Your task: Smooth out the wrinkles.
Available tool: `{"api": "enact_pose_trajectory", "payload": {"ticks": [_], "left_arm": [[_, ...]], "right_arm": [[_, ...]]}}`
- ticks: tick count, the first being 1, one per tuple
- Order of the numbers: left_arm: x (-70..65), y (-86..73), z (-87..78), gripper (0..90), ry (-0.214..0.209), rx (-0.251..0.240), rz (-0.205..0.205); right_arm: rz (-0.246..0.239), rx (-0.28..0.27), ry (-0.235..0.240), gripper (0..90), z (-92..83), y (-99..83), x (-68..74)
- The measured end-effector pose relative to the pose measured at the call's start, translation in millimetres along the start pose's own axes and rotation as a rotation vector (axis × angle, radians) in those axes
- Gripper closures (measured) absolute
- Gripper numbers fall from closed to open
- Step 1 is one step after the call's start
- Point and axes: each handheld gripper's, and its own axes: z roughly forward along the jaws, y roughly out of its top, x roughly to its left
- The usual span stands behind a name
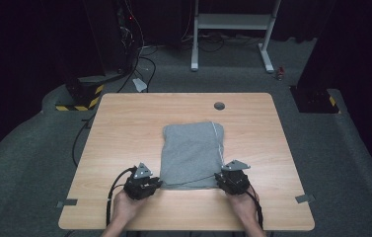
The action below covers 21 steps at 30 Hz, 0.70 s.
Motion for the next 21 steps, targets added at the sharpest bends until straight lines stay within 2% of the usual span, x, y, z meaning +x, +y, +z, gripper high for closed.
{"api": "enact_pose_trajectory", "payload": {"ticks": [2, 4, 8, 13, 21], "left_arm": [[-3.2, -0.1, -1.5, 70.8, -0.004, -0.006, 0.002], [-2.3, -0.9, -2.2, 68.2, 0.012, -0.005, 0.004], [3.4, -2.5, -6.8, 60.7, 0.027, -0.036, -0.045], [9.5, -3.9, -16.0, 52.1, 0.050, -0.080, -0.087], [20.4, -6.1, -25.5, 45.6, 0.090, -0.124, -0.134]], "right_arm": [[0.001, 0.000, 0.013, 64.4, -4.1, -2.8, 0.5], [0.000, -0.007, 0.013, 63.7, -7.0, -4.9, -1.1], [0.055, -0.054, 0.023, 59.5, -18.4, -7.1, -8.4], [0.088, -0.083, -0.003, 54.6, -28.6, -8.2, -19.4], [0.159, -0.120, -0.016, 50.5, -38.6, -14.0, -36.1]]}}
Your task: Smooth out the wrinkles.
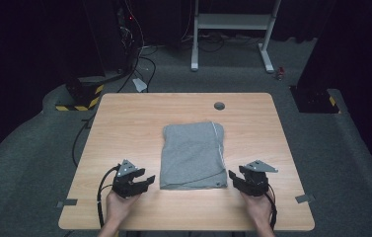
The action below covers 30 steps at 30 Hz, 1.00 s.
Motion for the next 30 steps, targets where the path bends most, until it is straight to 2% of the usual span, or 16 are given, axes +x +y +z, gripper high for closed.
{"api": "enact_pose_trajectory", "payload": {"ticks": [5, 7, 19, 28, 30], "left_arm": [[5.8, -0.9, -2.4, 42.8, 0.015, -0.020, -0.024], [9.2, -2.1, -3.6, 42.1, 0.023, -0.028, -0.042], [24.8, -8.0, -5.5, 38.9, 0.073, -0.019, -0.073], [38.9, -11.3, -0.3, 38.3, 0.152, 0.009, -0.088], [39.7, -11.9, 1.6, 38.1, 0.184, 0.022, -0.065]], "right_arm": [[0.002, -0.014, -0.010, 49.1, -3.8, -1.1, -6.4], [0.019, -0.021, -0.020, 47.9, -6.4, -2.2, -11.8], [0.068, -0.026, -0.049, 45.7, -11.4, -8.3, -28.1], [0.063, 0.006, -0.105, 44.3, -7.4, -14.8, -40.4], [0.063, 0.016, -0.122, 44.0, -5.8, -16.5, -42.5]]}}
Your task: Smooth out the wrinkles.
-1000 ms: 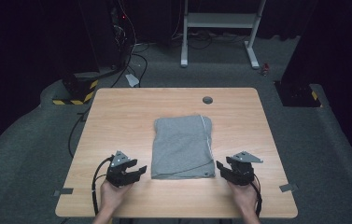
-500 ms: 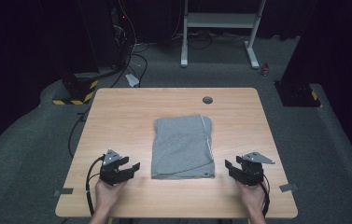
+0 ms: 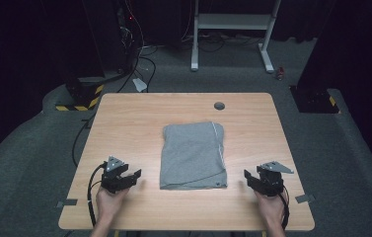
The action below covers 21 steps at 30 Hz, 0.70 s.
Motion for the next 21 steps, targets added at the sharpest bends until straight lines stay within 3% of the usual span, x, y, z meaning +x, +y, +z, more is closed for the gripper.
{"api": "enact_pose_trajectory", "payload": {"ticks": [5, 14, 18, 21], "left_arm": [[2.9, -0.9, 6.1, 37.3, 0.040, 0.020, 0.013], [6.8, -1.8, 12.3, 36.8, 0.069, 0.029, 0.006], [7.0, -3.0, 16.4, 34.6, 0.083, 0.050, 0.017], [5.8, -6.6, 17.9, 31.2, 0.089, 0.019, 0.021]], "right_arm": [[-0.004, 0.021, -0.039, 43.5, 4.0, -3.5, -5.2], [-0.014, 0.026, -0.098, 43.6, 8.3, -6.0, -12.3], [-0.015, 0.039, -0.101, 40.9, 12.8, -9.2, -14.5], [-0.021, 0.041, -0.091, 38.3, 15.1, -11.1, -15.7]]}}
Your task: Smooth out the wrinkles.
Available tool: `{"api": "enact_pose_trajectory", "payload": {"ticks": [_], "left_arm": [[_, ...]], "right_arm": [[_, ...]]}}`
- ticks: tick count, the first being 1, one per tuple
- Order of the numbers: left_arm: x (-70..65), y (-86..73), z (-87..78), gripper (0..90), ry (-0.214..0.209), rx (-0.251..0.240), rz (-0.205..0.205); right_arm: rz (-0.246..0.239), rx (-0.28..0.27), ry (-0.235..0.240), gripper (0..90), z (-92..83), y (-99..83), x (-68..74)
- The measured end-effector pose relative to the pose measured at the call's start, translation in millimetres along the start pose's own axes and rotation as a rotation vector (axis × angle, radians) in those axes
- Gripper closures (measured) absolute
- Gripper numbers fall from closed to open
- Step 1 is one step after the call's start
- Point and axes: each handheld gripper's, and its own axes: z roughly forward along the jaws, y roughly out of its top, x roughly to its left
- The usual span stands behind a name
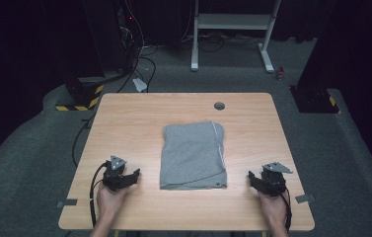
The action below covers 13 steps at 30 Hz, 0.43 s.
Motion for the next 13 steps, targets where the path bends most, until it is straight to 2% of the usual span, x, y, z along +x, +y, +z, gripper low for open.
{"api": "enact_pose_trajectory", "payload": {"ticks": [13], "left_arm": [[-0.6, -0.5, -0.3, 28.4, 0.013, 0.004, -0.016]], "right_arm": [[-0.002, 0.001, -0.001, 36.1, 0.3, 0.0, 0.0]]}}
